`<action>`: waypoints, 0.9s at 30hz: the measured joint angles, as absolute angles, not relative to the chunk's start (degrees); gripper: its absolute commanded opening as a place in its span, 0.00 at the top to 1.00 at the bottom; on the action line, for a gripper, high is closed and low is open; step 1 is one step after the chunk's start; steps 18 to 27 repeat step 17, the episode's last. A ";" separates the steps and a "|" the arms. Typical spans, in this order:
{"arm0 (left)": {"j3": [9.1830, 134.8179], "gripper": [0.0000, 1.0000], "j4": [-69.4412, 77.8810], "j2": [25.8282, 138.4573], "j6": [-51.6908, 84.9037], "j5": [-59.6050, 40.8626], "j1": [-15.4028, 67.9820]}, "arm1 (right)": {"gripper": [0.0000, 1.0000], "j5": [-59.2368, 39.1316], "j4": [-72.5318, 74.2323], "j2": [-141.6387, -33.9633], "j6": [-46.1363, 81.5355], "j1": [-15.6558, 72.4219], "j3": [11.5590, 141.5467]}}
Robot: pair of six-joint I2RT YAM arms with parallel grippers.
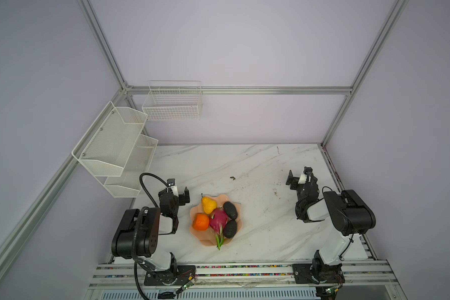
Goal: Place and organize the fake fruits in the fruit bowl
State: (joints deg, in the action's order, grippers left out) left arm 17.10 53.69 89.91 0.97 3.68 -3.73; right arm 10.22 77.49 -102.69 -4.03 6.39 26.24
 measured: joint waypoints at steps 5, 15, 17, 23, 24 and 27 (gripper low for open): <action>17.52 0.00 53.76 90.02 0.93 2.96 -3.73 | 0.03 10.22 77.25 -102.69 -3.51 6.37 26.37; 17.52 0.00 53.76 90.02 0.91 2.70 -3.73 | 0.03 10.02 76.60 -102.69 -3.09 6.37 26.63; 17.52 0.00 53.76 90.02 0.91 2.70 -3.73 | 0.03 10.00 76.38 -102.69 -3.07 6.37 26.68; 17.52 0.00 53.76 90.02 0.91 2.70 -3.73 | 0.03 10.00 76.38 -102.69 -3.07 6.37 26.68; 17.52 0.00 53.76 90.02 0.91 2.70 -3.73 | 0.03 10.00 76.38 -102.69 -3.07 6.37 26.68; 17.52 0.00 53.76 90.02 0.91 2.70 -3.73 | 0.03 10.00 76.38 -102.69 -3.07 6.37 26.68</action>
